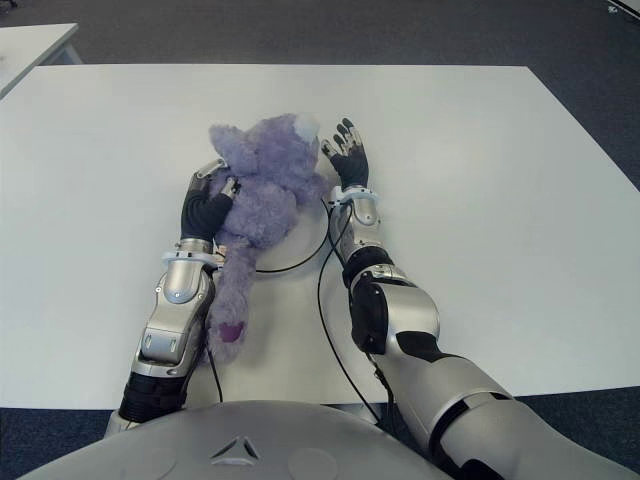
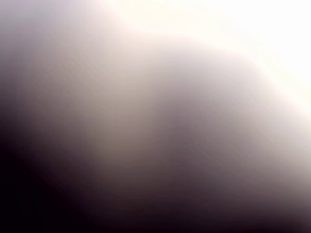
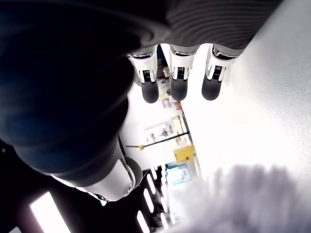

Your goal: Put the doll into the plate.

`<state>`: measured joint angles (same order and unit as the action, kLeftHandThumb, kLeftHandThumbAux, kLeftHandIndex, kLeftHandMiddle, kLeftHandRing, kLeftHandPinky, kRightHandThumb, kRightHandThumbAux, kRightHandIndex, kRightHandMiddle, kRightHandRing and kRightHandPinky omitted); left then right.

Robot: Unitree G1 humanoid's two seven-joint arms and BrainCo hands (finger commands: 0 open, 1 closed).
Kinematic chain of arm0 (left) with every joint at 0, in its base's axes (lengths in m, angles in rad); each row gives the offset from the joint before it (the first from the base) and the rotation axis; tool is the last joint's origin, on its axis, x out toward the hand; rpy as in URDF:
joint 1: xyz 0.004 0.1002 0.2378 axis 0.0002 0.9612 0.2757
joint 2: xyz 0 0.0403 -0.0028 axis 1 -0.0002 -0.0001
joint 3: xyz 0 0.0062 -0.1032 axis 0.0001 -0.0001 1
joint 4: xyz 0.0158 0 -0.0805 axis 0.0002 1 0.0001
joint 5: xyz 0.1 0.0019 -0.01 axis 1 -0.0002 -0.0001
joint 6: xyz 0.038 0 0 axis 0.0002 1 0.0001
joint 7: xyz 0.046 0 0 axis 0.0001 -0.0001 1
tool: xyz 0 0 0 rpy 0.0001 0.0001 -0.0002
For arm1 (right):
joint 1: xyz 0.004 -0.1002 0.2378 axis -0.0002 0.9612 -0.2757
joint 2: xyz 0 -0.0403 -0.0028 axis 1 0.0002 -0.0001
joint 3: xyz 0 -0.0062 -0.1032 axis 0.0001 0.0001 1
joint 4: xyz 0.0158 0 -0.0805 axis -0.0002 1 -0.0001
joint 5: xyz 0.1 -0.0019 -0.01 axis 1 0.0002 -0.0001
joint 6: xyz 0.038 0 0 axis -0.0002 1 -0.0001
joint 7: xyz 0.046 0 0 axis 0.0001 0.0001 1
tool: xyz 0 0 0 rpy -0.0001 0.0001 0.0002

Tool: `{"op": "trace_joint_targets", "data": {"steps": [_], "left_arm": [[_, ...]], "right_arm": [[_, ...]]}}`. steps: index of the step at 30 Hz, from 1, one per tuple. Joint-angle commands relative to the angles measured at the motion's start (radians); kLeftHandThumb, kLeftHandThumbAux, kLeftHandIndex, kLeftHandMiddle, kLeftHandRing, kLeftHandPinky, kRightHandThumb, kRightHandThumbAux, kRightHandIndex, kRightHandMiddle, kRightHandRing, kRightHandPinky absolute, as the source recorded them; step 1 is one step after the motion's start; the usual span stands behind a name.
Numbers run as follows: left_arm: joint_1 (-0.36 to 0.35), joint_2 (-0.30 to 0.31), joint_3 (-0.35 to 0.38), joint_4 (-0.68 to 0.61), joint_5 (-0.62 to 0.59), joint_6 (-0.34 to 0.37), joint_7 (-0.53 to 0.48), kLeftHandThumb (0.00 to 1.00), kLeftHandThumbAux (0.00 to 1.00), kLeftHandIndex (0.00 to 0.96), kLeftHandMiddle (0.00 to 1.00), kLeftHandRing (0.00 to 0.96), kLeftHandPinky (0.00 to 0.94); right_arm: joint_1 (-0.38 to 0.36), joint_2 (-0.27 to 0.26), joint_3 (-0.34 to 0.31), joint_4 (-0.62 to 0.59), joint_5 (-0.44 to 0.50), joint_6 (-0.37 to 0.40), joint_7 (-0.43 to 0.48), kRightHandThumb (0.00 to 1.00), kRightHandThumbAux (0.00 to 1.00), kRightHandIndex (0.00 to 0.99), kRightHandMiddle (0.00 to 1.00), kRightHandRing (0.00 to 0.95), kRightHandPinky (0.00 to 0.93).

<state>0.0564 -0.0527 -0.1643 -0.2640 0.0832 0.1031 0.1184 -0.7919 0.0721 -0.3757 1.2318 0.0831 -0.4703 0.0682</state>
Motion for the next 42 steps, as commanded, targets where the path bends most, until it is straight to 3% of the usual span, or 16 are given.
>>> {"op": "trace_joint_targets", "data": {"steps": [1,8,12,14,20,27,28,30,35,42], "left_arm": [[0.016,-0.003,0.012,0.020,-0.081,0.044,-0.075,0.721,0.700,0.434,0.740,0.762,0.735],[0.020,0.025,0.018,0.008,-0.102,0.078,-0.119,0.709,0.703,0.428,0.620,0.646,0.615],[0.019,0.049,0.017,0.010,-0.096,0.083,-0.147,0.699,0.706,0.420,0.436,0.491,0.474],[0.020,0.059,0.017,0.010,-0.096,0.087,-0.160,0.697,0.707,0.419,0.418,0.475,0.460],[0.021,0.085,0.017,0.017,-0.108,0.103,-0.205,0.682,0.711,0.409,0.318,0.412,0.410],[0.017,0.128,0.020,0.019,-0.163,0.149,-0.294,0.672,0.714,0.400,0.207,0.329,0.367],[0.017,0.134,0.021,0.018,-0.172,0.155,-0.305,0.401,0.623,0.196,0.185,0.306,0.348],[0.016,0.142,0.022,0.017,-0.186,0.162,-0.321,0.311,0.599,0.126,0.173,0.293,0.340],[0.018,0.166,0.021,0.022,-0.217,0.173,-0.360,0.267,0.597,0.069,0.144,0.247,0.306],[0.021,0.189,0.009,0.036,-0.212,0.166,-0.373,0.241,0.579,0.030,0.095,0.151,0.176]], "right_arm": [[0.207,0.064,-0.028,0.128,0.023,0.115,-0.013,0.539,0.874,0.039,0.005,0.000,0.053],[0.208,0.068,-0.029,0.127,0.025,0.114,-0.013,0.578,0.880,0.044,0.001,0.000,0.054],[0.208,0.071,-0.034,0.127,0.031,0.112,-0.006,0.603,0.874,0.046,0.000,0.000,0.059],[0.208,0.072,-0.036,0.127,0.033,0.112,-0.004,0.600,0.872,0.046,0.000,0.000,0.058],[0.210,0.075,-0.036,0.127,0.031,0.114,-0.006,0.522,0.866,0.045,0.000,0.000,0.036],[0.214,0.073,-0.014,0.127,0.006,0.100,-0.010,0.310,0.828,0.047,0.000,0.000,0.019],[0.215,0.073,-0.012,0.127,0.003,0.098,-0.009,0.278,0.816,0.046,0.000,0.000,0.022],[0.216,0.073,-0.009,0.127,0.002,0.094,-0.006,0.265,0.808,0.046,0.000,0.000,0.026],[0.218,0.075,-0.011,0.126,0.007,0.082,0.000,0.223,0.792,0.049,0.000,0.000,0.023],[0.218,0.077,-0.017,0.127,0.013,0.093,0.002,0.221,0.794,0.048,0.000,0.000,0.034]]}}
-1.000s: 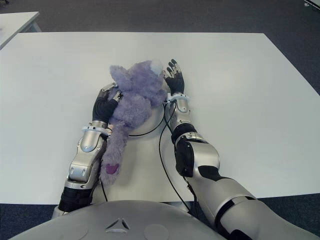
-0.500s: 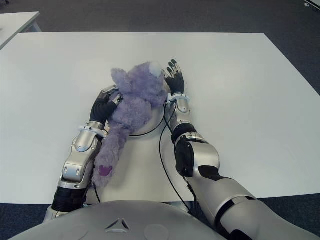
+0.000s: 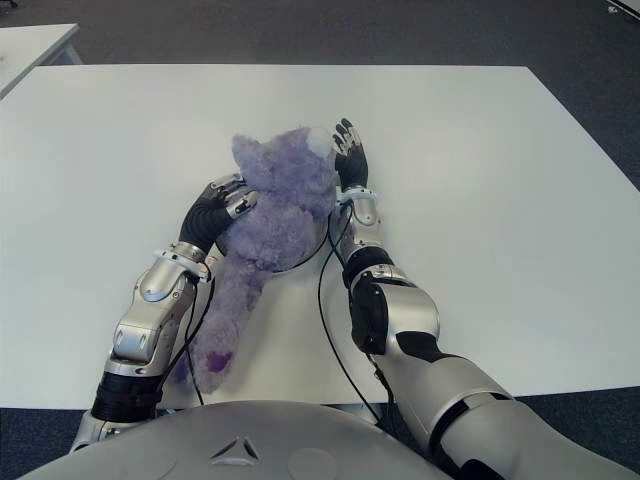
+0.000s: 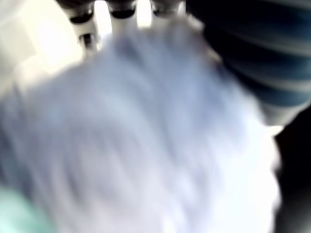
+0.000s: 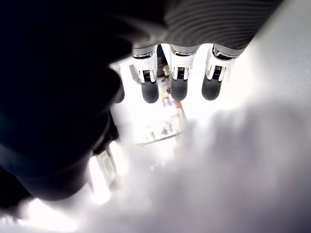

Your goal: Put the doll into the plate.

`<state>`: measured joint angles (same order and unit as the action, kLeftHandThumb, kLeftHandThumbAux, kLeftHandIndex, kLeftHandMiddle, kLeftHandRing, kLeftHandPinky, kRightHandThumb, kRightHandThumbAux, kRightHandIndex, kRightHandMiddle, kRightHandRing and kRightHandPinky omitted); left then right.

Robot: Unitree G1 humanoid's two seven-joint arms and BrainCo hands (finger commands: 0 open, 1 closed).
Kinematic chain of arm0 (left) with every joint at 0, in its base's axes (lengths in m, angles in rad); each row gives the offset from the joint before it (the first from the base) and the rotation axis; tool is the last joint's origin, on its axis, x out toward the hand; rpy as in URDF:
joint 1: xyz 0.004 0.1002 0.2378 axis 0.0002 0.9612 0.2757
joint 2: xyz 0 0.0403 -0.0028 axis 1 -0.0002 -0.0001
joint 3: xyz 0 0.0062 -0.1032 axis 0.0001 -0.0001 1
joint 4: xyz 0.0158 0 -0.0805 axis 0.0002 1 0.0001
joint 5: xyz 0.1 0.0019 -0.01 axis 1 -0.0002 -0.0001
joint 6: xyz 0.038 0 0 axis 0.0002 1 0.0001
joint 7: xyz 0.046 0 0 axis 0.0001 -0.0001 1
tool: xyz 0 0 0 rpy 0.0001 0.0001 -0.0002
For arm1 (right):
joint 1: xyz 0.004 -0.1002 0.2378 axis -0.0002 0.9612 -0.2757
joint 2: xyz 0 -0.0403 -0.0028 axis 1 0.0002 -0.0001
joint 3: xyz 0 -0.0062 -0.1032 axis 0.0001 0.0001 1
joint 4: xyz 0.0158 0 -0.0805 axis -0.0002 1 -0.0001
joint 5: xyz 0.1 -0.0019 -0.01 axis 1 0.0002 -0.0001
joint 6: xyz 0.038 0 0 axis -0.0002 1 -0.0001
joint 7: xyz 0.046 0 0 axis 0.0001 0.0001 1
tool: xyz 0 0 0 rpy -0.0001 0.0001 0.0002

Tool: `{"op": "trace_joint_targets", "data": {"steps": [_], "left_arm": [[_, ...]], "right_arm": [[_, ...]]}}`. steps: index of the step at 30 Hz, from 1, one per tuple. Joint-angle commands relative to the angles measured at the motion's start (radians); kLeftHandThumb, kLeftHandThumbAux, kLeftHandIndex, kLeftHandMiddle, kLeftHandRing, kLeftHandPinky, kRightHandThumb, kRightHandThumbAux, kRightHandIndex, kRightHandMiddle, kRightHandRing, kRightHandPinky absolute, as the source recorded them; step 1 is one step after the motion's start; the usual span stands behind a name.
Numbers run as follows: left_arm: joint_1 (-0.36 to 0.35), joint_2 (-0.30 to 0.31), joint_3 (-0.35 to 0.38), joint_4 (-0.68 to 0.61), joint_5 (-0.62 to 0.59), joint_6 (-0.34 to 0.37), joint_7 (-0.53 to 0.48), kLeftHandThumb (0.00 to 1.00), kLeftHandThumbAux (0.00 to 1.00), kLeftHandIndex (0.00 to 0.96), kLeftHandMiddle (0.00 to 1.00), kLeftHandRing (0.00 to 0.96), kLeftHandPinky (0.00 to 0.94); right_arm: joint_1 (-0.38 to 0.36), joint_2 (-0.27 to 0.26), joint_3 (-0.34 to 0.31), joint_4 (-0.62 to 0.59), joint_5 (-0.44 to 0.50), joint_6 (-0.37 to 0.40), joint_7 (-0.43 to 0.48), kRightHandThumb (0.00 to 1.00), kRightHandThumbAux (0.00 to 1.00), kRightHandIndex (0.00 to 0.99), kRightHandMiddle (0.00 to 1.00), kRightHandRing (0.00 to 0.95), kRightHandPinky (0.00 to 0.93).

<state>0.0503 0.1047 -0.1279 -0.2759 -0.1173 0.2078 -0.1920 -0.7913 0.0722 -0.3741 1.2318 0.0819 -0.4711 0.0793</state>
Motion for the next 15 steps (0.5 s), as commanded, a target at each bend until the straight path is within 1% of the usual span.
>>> {"op": "trace_joint_targets", "data": {"steps": [1,5,9,15], "left_arm": [[0.027,0.037,-0.030,0.049,-0.005,0.061,-0.063,0.235,0.572,0.025,0.085,0.135,0.159],[0.024,0.056,-0.037,0.058,0.017,0.056,-0.066,0.208,0.545,0.003,0.039,0.070,0.113],[0.022,0.068,-0.039,0.060,0.018,0.057,-0.070,0.203,0.540,0.000,0.025,0.055,0.109],[0.019,0.084,-0.042,0.065,0.013,0.060,-0.077,0.189,0.542,0.000,0.013,0.039,0.090]], "right_arm": [[0.218,0.076,-0.020,0.127,0.016,0.097,-0.007,0.223,0.798,0.046,0.000,0.000,0.034],[0.218,0.075,-0.024,0.128,0.020,0.106,-0.002,0.254,0.815,0.038,0.000,0.000,0.045],[0.218,0.075,-0.024,0.128,0.020,0.107,-0.002,0.259,0.817,0.037,0.000,0.000,0.057],[0.219,0.075,-0.021,0.129,0.016,0.108,-0.003,0.267,0.832,0.040,0.007,0.000,0.047]]}}
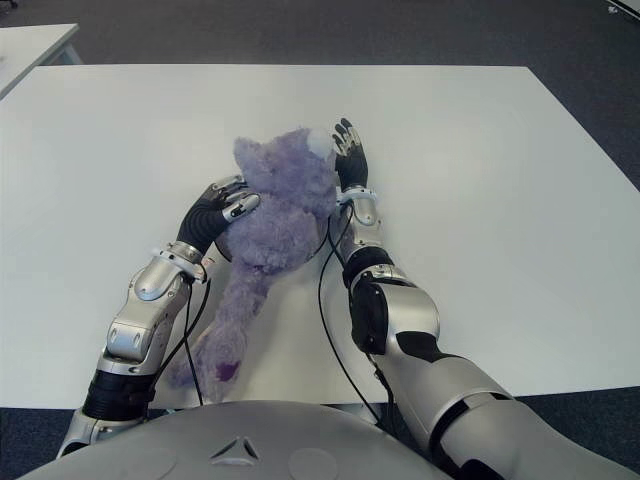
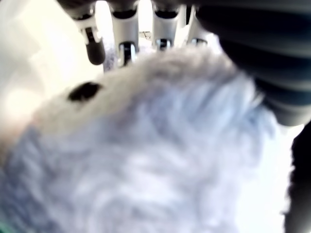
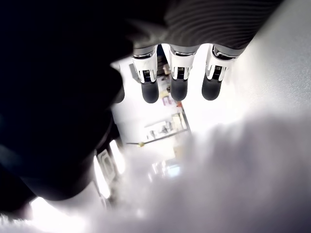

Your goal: Put the doll into the plate.

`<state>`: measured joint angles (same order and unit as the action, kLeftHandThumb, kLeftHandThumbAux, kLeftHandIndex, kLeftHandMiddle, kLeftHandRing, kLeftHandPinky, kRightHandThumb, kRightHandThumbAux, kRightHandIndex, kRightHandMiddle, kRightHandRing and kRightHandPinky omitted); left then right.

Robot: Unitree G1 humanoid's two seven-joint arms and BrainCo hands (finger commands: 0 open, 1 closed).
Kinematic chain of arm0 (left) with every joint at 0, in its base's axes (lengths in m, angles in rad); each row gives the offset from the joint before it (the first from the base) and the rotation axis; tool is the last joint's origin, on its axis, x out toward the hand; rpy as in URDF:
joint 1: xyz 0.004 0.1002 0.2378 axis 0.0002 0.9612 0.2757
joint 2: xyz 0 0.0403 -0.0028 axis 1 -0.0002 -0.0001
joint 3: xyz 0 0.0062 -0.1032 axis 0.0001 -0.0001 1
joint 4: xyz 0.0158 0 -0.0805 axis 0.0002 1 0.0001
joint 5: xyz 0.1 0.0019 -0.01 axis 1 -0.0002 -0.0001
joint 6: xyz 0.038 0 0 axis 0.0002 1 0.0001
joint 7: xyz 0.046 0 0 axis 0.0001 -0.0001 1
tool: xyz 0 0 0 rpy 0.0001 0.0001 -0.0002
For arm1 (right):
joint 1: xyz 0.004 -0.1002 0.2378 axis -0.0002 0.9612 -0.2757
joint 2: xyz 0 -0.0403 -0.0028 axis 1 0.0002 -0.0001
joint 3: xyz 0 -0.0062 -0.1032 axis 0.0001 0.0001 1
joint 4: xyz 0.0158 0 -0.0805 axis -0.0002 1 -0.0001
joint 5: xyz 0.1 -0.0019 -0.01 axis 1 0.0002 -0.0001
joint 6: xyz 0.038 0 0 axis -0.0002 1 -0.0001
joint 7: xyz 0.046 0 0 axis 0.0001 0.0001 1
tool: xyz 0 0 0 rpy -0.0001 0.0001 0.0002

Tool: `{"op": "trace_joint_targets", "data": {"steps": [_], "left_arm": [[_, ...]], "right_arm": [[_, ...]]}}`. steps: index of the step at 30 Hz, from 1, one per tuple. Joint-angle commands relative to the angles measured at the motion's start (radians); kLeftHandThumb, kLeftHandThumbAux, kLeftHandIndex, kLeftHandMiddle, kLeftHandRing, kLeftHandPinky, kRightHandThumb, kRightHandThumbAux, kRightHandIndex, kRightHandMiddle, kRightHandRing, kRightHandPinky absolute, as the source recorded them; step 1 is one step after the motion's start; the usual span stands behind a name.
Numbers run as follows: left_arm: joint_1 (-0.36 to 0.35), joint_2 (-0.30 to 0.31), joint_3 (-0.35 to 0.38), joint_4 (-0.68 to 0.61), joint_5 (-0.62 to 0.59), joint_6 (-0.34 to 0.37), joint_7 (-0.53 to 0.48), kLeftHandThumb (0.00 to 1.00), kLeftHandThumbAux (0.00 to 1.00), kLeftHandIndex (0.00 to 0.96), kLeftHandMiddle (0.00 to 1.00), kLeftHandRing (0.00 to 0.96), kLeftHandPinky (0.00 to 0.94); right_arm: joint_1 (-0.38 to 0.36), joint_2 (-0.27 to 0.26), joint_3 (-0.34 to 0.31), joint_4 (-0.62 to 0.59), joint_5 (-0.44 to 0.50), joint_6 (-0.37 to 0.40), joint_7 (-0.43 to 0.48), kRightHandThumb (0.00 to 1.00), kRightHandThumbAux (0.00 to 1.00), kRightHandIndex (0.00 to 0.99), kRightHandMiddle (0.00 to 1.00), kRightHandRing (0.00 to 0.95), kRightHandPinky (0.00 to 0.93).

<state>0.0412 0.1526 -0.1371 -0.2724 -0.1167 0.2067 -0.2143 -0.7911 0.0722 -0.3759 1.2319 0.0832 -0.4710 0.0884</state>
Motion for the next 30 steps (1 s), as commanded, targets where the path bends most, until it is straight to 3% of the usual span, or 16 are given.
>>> {"op": "trace_joint_targets", "data": {"steps": [1,7,14,20,30], "left_arm": [[0.027,0.039,-0.032,0.064,0.010,0.063,-0.058,0.188,0.543,0.000,0.012,0.038,0.089],[0.024,0.054,-0.028,0.076,-0.001,0.075,-0.078,0.164,0.517,0.000,0.001,0.022,0.060],[0.021,0.066,-0.022,0.079,0.002,0.081,-0.080,0.147,0.503,0.000,0.000,0.009,0.056],[0.022,0.082,-0.009,0.074,-0.006,0.089,-0.088,0.109,0.504,0.000,0.000,0.000,0.006],[0.015,0.110,0.012,0.056,-0.010,0.112,-0.098,0.051,0.493,0.000,0.000,0.000,0.000]], "right_arm": [[0.219,0.074,-0.018,0.129,0.013,0.108,-0.012,0.267,0.833,0.040,0.007,0.000,0.047],[0.222,0.075,-0.008,0.127,0.002,0.085,-0.017,0.212,0.852,0.033,0.000,0.000,0.005],[0.220,0.076,-0.009,0.127,0.004,0.085,-0.022,0.196,0.874,0.025,0.000,0.000,0.019],[0.218,0.074,-0.010,0.127,0.005,0.093,-0.024,0.359,0.885,0.021,0.016,0.000,0.017],[0.216,0.074,-0.016,0.127,0.013,0.097,-0.020,0.428,0.881,0.028,0.022,0.000,0.025]]}}
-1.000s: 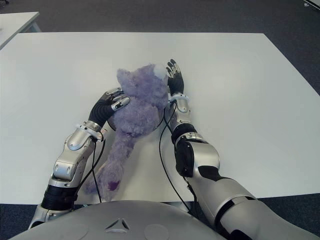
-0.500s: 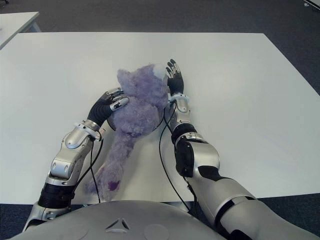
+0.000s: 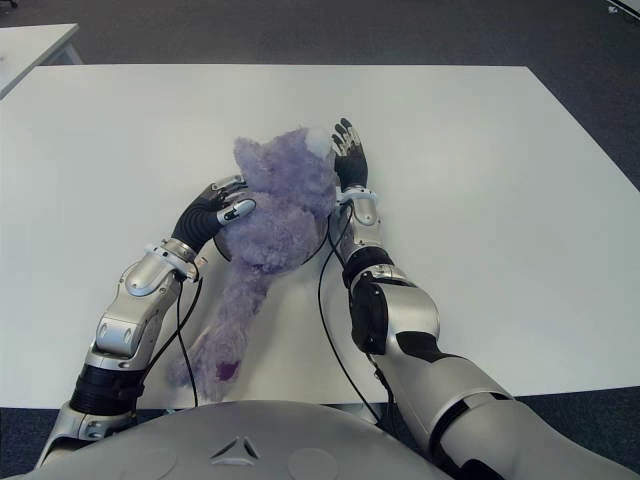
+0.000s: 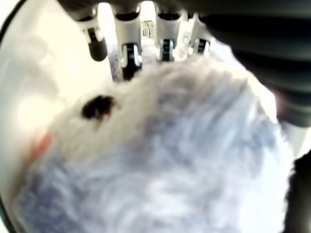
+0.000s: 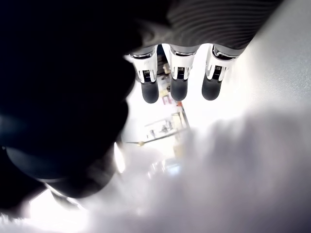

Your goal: Put the doll into the plate.

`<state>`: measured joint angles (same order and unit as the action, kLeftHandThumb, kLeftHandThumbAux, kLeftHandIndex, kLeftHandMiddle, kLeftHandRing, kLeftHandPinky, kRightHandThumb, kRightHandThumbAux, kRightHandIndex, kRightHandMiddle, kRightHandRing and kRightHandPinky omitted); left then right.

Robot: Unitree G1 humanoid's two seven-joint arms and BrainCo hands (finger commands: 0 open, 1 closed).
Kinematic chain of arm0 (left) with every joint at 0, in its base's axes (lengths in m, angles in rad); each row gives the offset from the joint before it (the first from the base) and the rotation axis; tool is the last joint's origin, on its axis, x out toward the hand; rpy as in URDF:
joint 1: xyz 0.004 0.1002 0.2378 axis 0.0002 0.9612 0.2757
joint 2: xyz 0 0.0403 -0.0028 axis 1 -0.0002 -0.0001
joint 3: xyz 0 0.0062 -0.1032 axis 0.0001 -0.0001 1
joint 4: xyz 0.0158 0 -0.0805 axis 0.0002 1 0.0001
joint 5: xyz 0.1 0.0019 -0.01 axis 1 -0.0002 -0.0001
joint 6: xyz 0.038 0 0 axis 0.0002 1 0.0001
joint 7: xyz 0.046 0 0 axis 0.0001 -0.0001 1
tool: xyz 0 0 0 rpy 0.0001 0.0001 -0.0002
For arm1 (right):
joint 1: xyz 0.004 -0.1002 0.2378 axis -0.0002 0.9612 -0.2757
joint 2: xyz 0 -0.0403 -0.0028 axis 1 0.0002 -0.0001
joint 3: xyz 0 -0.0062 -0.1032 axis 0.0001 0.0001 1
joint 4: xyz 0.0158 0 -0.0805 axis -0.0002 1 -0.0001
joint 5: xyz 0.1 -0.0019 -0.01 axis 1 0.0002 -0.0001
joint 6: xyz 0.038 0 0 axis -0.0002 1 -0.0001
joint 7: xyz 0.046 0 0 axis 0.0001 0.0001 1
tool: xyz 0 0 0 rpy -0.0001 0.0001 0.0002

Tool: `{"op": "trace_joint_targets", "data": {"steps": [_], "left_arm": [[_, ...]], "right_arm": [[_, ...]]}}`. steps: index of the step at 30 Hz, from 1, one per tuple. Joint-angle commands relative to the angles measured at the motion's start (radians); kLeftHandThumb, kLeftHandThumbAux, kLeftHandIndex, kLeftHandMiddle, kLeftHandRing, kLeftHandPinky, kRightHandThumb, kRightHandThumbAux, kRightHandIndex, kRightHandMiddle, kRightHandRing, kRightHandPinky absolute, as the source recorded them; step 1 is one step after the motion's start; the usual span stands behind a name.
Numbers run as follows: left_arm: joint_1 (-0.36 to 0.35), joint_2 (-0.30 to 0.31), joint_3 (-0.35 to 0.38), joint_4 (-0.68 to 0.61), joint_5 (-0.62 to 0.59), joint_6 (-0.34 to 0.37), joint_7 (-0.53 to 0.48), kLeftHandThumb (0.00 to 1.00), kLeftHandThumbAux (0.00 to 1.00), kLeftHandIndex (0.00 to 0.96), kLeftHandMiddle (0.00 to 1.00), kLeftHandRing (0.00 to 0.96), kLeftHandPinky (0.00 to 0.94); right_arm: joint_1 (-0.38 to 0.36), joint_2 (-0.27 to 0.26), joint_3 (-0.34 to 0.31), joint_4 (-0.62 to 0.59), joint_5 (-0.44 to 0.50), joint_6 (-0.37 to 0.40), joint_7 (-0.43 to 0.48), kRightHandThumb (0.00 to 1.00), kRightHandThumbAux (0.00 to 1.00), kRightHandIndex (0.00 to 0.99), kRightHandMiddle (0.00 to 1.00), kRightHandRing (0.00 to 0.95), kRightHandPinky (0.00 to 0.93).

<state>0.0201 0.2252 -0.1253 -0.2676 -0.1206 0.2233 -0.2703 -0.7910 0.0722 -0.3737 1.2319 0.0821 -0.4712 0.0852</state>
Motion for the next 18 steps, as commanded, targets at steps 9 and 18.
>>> {"op": "trace_joint_targets", "data": {"steps": [9,18], "left_arm": [[0.026,0.103,0.057,0.008,-0.029,0.125,-0.076,0.000,0.486,0.000,0.000,0.000,0.000],[0.046,0.164,0.108,-0.059,-0.010,0.138,-0.079,0.000,0.468,0.000,0.000,0.000,0.000]], "right_arm": [[0.213,0.078,-0.023,0.127,0.018,0.097,-0.021,0.451,0.886,0.034,0.021,0.000,0.018],[0.212,0.080,-0.016,0.126,0.011,0.087,-0.026,0.367,0.866,0.032,0.003,0.000,0.022]]}}
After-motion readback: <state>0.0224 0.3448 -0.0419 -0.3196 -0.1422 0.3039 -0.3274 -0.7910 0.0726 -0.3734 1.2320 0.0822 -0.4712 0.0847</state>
